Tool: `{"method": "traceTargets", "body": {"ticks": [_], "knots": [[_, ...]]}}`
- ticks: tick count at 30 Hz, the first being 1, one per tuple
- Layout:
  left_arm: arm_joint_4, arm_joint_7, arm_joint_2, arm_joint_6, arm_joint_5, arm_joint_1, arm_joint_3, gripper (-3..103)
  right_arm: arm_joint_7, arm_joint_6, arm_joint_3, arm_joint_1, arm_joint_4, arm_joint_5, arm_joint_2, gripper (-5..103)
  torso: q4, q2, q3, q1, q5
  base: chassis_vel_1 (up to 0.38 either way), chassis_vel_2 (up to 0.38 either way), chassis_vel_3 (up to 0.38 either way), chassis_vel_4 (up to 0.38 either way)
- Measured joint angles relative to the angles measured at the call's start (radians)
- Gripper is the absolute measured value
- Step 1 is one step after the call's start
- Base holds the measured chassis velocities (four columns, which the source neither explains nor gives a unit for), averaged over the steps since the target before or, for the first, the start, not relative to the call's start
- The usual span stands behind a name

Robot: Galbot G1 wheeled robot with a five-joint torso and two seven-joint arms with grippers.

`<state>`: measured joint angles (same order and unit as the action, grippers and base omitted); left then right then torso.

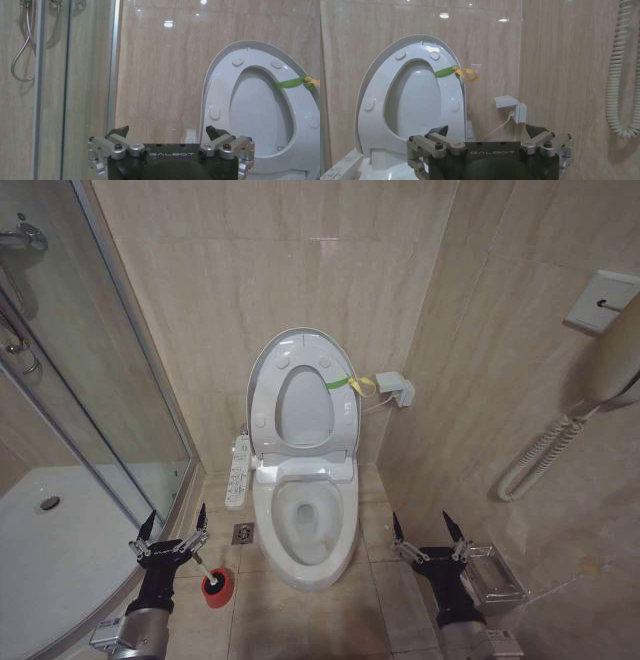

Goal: Open the toilet lid, clean the toilet bowl with a toilet brush, close the toilet lid, and flush.

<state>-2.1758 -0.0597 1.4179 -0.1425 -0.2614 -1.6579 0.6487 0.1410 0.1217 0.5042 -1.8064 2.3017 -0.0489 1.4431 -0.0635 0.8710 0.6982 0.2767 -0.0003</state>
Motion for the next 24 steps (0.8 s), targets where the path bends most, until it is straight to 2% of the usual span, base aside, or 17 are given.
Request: {"method": "traceTargets", "body": {"ticks": [24], "knots": [[0.0, 0.0, 0.0, 0.0, 0.0, 0.0, 0.0, 100, 0.0, -0.001, 0.0, 0.001, 0.0, -0.001, 0.0, 100, 0.0, 0.0, 0.0, 0.0, 0.0, 0.0, 0.0, 0.0, 0.0]]}}
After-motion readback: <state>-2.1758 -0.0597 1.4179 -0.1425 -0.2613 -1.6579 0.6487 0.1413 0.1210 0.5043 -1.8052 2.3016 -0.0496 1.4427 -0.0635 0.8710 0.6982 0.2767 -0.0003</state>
